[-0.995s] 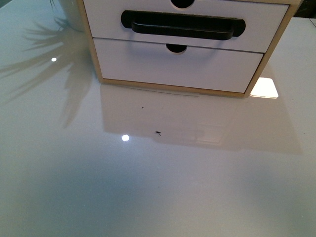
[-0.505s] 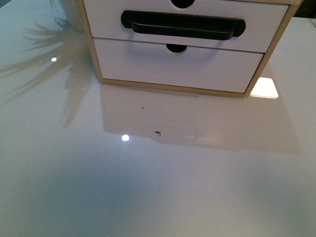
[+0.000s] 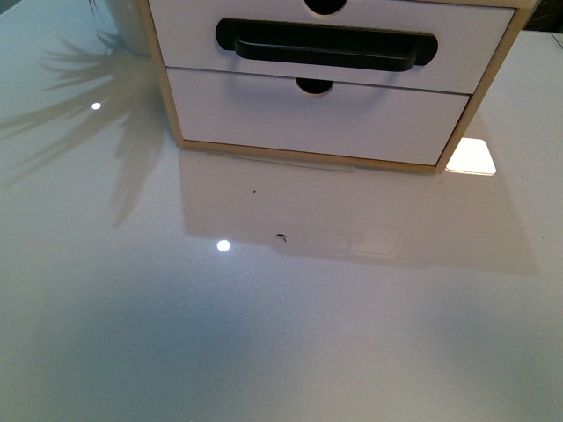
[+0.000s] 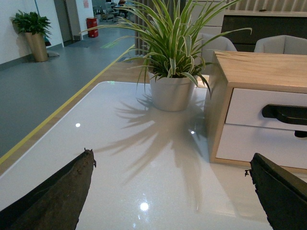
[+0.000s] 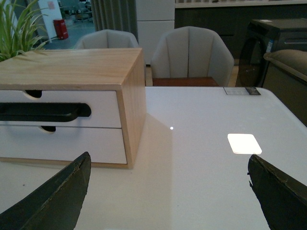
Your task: Pull drawer
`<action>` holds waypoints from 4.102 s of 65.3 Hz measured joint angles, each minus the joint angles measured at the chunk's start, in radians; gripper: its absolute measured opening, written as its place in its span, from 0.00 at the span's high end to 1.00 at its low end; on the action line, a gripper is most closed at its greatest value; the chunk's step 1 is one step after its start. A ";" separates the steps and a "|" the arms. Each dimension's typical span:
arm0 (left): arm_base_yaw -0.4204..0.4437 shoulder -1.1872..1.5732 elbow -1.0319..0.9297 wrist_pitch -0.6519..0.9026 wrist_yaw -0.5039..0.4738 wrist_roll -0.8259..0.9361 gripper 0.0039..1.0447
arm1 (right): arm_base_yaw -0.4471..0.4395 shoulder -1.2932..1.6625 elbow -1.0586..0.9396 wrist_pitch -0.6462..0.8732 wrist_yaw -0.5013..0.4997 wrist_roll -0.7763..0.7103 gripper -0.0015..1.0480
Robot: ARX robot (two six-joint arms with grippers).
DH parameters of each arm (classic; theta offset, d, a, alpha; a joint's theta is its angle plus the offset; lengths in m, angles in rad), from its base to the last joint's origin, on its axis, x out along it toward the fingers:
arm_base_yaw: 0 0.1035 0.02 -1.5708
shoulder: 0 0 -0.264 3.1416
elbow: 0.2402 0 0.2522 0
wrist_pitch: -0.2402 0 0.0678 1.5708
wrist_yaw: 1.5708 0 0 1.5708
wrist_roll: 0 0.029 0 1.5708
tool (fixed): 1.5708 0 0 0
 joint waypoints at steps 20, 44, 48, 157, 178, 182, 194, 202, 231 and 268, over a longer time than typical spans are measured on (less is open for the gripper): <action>-0.056 0.301 0.079 0.094 0.014 0.069 0.07 | 0.065 0.364 0.173 -0.053 0.196 0.021 0.09; -0.242 0.970 0.358 0.237 0.368 0.547 0.07 | 0.074 0.881 0.486 -0.097 -0.135 -0.442 0.09; -0.255 1.041 0.414 0.207 0.414 0.604 0.07 | 0.084 0.936 0.528 -0.126 -0.166 -0.506 0.09; -0.412 1.875 1.208 -0.111 0.515 0.955 0.07 | 0.267 1.724 1.044 -0.073 -0.388 -0.887 0.09; -0.411 1.941 1.252 -0.131 0.450 1.030 0.07 | 0.256 1.726 1.044 -0.051 -0.410 -0.878 0.09; -0.410 1.949 1.263 -0.130 0.442 1.032 0.07 | 0.256 1.727 1.044 -0.051 -0.418 -0.877 0.09; -0.405 1.982 1.283 -0.126 0.436 1.039 0.07 | 0.256 1.740 1.055 -0.051 -0.421 -0.878 0.09; -0.404 1.994 1.288 -0.127 0.422 1.052 0.07 | 0.260 1.758 1.064 -0.048 -0.418 -0.878 0.09; -0.399 1.998 1.289 -0.122 0.448 1.030 0.07 | 0.282 1.841 1.117 -0.044 -0.422 -0.880 0.09; -0.397 1.998 1.289 -0.187 0.442 1.085 0.07 | 0.285 1.854 1.138 -0.164 -0.485 -0.906 0.09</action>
